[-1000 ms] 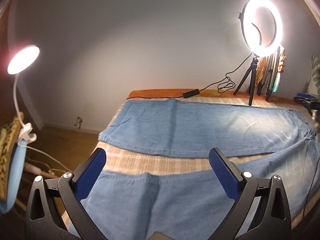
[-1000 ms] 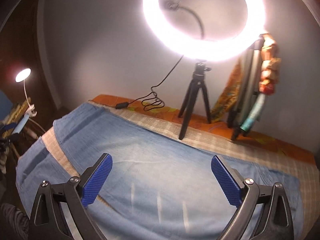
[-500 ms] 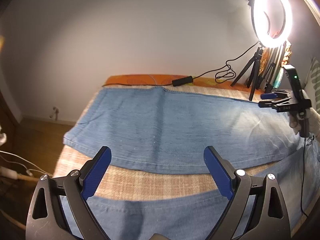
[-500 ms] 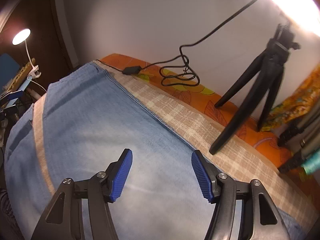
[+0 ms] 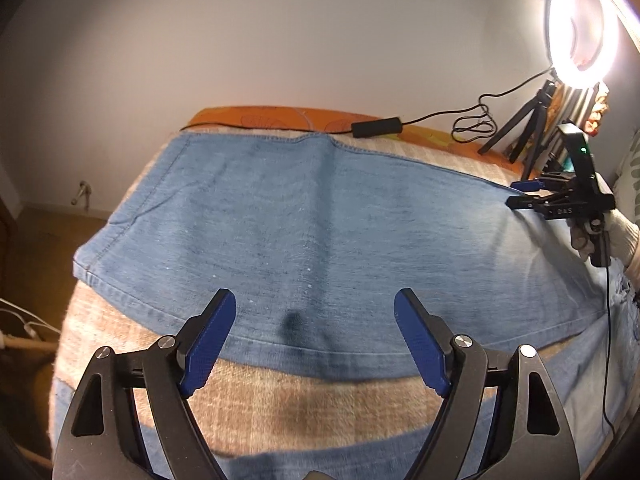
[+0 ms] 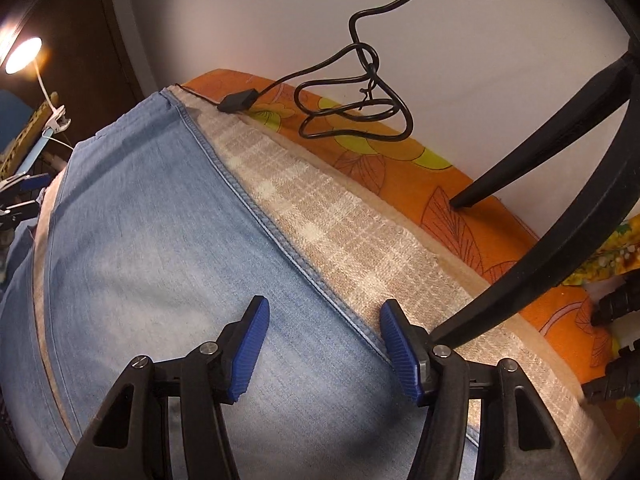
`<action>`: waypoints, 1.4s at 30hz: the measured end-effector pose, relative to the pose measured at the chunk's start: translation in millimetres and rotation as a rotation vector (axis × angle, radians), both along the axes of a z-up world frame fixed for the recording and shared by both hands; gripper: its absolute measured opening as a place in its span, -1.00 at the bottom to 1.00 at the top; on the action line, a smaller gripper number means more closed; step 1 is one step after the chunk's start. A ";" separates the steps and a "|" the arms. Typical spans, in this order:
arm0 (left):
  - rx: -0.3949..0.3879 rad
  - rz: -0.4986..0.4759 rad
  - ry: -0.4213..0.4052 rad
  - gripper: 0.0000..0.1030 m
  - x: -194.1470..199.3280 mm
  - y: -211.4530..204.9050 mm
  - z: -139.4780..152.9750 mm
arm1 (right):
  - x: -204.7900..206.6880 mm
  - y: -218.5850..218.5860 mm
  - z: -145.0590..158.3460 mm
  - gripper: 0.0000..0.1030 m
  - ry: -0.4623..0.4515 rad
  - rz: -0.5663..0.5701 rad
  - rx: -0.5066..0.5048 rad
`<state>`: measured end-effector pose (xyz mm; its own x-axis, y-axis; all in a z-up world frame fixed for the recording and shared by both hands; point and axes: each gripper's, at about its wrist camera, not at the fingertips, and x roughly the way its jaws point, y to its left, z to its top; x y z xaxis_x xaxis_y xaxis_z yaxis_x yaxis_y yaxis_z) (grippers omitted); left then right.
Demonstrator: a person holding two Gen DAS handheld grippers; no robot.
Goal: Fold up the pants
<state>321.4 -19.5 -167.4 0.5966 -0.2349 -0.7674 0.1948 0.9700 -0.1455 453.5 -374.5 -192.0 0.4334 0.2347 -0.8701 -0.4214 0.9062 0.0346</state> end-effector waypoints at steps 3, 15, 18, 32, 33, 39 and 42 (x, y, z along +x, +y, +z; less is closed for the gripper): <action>-0.019 0.019 0.024 0.58 6.1 3.3 -7.9 | -4.9 1.3 2.0 -0.29 -0.005 0.002 0.013; -0.100 0.106 0.061 0.57 13.7 24.4 -4.9 | -72.7 19.8 73.8 -0.95 -0.190 -0.016 -0.036; -0.141 0.129 0.060 0.57 15.2 32.5 7.6 | -113.6 41.8 98.7 -0.95 -0.256 0.032 -0.060; -0.030 0.029 0.108 0.59 54.7 -37.3 37.5 | -271.3 120.9 86.5 -0.96 -0.139 0.252 0.035; -0.003 0.031 0.123 0.59 59.3 -42.4 33.2 | -277.4 125.0 82.5 -0.96 -0.134 0.258 0.023; 0.143 0.075 0.243 0.59 91.4 -71.3 0.8 | -282.6 127.0 74.4 -0.96 -0.119 0.260 0.017; 0.213 0.125 0.302 0.59 102.5 -72.2 -18.5 | -280.0 123.9 74.8 -0.96 -0.123 0.257 0.026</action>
<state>424.0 -91.8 -185.9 0.3500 0.0082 -0.9367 0.0527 0.9982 0.0285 173.5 -250.6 -117.1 0.4588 0.3723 -0.8068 -0.6399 0.7684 -0.0093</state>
